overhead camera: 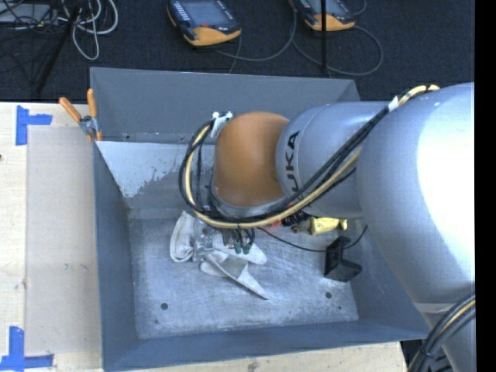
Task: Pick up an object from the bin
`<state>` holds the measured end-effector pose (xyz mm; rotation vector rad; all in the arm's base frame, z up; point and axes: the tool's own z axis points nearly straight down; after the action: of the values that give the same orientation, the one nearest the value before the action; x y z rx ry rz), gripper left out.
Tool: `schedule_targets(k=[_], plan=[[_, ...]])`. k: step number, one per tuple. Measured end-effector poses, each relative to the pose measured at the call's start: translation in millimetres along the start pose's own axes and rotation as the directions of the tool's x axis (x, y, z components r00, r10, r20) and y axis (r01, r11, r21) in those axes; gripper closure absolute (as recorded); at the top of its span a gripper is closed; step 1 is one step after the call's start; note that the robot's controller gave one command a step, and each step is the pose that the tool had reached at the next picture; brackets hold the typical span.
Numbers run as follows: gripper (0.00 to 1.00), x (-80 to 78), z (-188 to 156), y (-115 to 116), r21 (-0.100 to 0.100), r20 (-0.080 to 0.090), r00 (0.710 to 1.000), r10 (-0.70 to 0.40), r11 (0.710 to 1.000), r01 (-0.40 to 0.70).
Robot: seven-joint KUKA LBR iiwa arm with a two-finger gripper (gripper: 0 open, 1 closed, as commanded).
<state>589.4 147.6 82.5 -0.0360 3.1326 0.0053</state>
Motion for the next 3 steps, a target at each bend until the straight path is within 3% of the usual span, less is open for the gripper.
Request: schedule_targets(k=[1,3], plan=[[1.0,4.6,-28,-2,0.003,-0.011,0.998,-0.057,0.998,0.057],[1.0,2.4,-88,-13,0.002,-0.009,0.999,-0.038,0.999,0.038]])
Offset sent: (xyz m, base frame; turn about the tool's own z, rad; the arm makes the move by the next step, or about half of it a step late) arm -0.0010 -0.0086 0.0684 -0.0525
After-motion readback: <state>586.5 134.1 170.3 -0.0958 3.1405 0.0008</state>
